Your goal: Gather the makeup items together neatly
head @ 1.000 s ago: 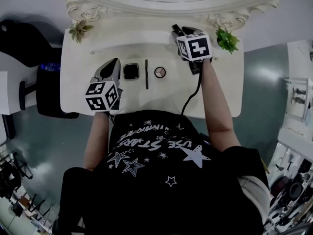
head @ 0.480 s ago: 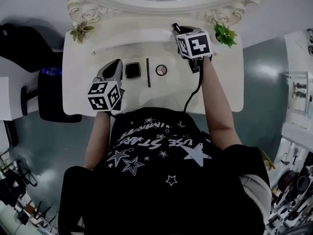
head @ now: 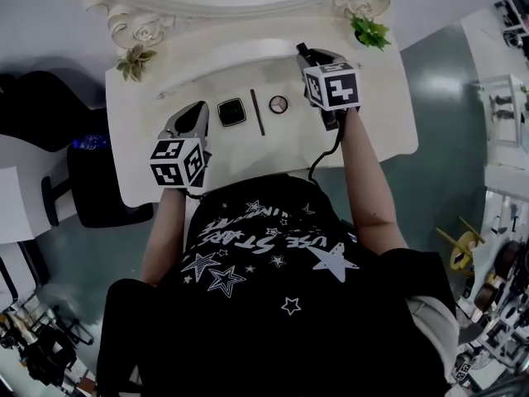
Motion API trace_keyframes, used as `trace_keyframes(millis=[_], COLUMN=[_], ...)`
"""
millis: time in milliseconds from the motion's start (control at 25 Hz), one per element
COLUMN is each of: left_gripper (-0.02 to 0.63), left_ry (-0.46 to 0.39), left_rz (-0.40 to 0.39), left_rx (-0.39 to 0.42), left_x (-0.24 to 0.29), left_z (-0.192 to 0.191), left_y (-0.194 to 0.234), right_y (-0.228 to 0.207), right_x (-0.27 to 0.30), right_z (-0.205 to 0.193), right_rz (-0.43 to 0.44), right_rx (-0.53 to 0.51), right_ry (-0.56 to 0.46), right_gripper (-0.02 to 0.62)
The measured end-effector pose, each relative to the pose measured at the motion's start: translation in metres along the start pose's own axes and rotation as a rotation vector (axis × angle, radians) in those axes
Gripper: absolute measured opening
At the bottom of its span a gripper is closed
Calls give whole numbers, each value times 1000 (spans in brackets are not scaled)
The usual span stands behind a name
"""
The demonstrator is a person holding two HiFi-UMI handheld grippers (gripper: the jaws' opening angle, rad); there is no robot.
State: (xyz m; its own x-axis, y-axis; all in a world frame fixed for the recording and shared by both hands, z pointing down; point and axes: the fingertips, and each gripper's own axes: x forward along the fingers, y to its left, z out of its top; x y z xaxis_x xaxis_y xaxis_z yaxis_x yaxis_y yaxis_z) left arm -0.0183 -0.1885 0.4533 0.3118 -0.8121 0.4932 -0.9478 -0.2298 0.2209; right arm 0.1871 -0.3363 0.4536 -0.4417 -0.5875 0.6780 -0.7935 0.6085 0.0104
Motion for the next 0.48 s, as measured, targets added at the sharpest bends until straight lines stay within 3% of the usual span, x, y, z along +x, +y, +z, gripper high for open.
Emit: trace_keyframes(millis=[480], left_gripper=[2], left_ry=[61], left_rz=[-96], left_rx=[31], left_x=[-14], left_z=[-24], left_y=[-2], right_y=[10], right_x=[-23], right_z=[-57], right_rz=[-147], right_rx=[152], right_ry=[-3], right_gripper=[129])
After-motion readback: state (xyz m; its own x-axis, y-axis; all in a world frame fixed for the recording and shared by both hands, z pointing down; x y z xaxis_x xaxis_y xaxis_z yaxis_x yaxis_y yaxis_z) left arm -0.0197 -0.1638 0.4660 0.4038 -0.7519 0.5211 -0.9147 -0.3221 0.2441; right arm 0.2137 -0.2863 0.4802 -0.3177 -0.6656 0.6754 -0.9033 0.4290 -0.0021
